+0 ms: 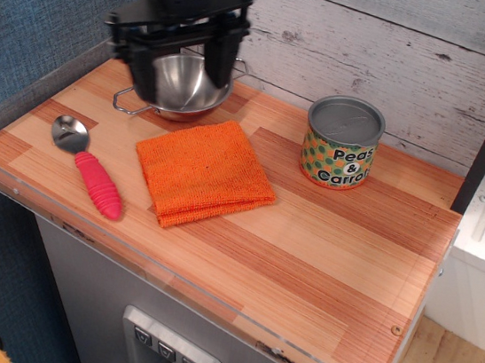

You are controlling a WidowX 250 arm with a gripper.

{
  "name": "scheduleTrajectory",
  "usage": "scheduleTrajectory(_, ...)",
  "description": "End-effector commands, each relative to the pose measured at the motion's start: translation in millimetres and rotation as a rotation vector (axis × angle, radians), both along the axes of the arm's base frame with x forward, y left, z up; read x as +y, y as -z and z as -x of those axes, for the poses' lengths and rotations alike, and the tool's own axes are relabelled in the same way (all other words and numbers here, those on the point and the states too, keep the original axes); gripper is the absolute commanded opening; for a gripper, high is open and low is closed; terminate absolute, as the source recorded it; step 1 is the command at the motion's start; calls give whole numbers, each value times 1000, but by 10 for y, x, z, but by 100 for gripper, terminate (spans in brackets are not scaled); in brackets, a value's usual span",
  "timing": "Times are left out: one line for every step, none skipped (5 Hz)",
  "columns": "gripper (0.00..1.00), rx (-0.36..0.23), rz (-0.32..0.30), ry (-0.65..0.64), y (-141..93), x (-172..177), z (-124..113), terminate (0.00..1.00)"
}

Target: Move the can to the bottom right corner of the counter.

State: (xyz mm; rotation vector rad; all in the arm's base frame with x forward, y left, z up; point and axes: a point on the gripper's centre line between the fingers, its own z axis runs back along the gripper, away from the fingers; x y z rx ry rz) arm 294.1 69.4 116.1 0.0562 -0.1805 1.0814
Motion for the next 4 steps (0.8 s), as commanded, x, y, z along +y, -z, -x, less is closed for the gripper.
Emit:
scheduleTrajectory(100, -199, -40, -50, -98, 0, -528, 0)
scheduleTrajectory(100, -197, -81, -48, -4, -52, -718, 0)
scheduleTrajectory(100, -174, -74, -39, 126, -155, -907, 0)
scheduleTrajectory(100, -164, -99, -41, 179, -252, -1042, 0)
